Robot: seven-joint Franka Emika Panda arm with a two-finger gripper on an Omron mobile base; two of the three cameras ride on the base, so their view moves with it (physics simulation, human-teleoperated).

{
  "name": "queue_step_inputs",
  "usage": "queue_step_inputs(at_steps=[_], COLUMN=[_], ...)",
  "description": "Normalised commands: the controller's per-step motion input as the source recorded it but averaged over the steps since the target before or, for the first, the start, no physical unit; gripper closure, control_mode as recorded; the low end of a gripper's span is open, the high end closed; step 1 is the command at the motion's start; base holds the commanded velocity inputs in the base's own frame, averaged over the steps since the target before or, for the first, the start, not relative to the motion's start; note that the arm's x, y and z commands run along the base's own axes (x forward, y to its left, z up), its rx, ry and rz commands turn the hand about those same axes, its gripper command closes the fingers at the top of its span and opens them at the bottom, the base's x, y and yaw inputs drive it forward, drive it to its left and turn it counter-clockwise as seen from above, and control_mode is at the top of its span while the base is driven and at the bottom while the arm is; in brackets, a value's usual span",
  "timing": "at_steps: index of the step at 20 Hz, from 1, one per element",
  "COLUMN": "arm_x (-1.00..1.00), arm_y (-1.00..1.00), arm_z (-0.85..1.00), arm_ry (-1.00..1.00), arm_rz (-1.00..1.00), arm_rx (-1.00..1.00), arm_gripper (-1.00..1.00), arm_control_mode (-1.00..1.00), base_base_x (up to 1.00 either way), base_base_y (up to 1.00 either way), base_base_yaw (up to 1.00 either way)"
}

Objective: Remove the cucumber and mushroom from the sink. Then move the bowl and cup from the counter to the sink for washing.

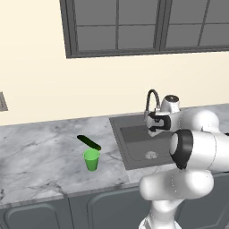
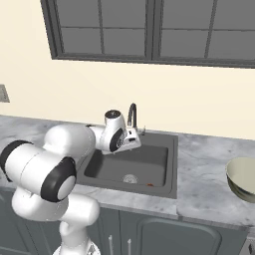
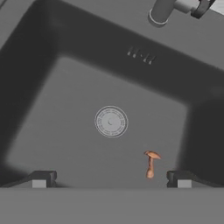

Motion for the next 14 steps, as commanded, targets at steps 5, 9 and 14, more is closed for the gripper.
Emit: queue_step_inputs(at_steps=[5,9,14], arm_x=[0.08,0.0,0.0], arm_y=[-0.2,-0.08,-0.02], arm_z=[-0.05,-0.11,-0.16], arm_ry=[0.01,0.01,0.08], arm_rz=[0.0,0.0,0.0], arm_rx=[0.0,0.0,0.0], arm_gripper=[-1.0,-1.0,-1.0], arm_control_mode=[-1.0,-1.0,-1.0], base_base_x=[0.0,0.0,0.0], base_base_y=[0.0,0.0,0.0], base_base_yaw=[0.0,0.0,0.0])
